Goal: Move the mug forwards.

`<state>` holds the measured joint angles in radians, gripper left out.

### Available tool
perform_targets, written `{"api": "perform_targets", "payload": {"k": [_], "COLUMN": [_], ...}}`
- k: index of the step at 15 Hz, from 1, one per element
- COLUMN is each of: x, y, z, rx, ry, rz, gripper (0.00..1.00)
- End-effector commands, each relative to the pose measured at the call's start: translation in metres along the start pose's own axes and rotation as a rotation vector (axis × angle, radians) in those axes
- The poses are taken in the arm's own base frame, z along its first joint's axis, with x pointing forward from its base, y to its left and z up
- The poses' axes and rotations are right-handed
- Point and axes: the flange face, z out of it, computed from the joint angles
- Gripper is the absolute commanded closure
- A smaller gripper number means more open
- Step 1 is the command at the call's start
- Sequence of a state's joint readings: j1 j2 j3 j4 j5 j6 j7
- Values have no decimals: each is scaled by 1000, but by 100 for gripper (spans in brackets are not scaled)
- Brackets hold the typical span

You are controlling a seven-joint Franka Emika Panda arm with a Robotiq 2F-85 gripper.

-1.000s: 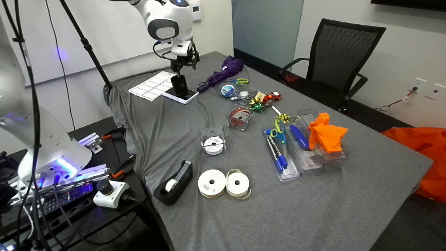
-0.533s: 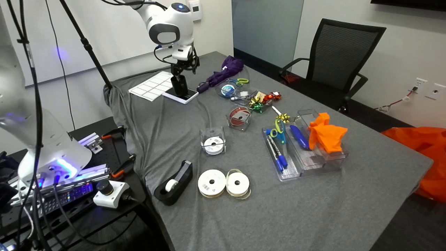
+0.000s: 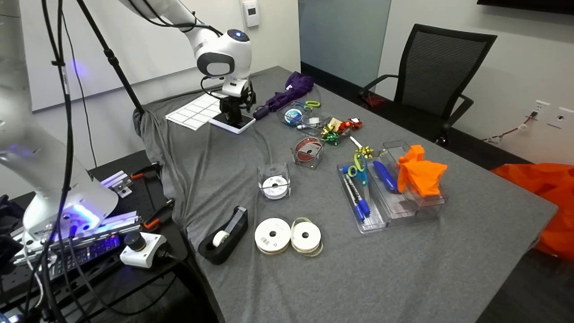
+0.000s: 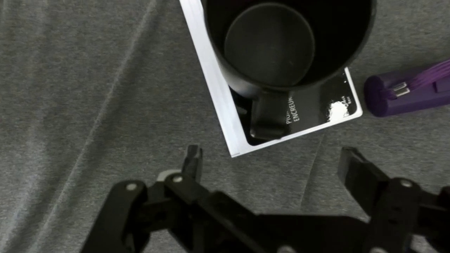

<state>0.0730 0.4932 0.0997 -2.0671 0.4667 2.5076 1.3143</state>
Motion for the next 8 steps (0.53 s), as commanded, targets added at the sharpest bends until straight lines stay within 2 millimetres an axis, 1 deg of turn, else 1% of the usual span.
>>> {"api": "perform_targets", "payload": {"k": [1,7,8], "x": [0,-9,-11], "y": [-5,-6,-4], "z": [17,39,43], "rx": [33,62,56], "ry": [-35,-62,-60], "rz": [49,89,76], "gripper": [0,0,25]}}
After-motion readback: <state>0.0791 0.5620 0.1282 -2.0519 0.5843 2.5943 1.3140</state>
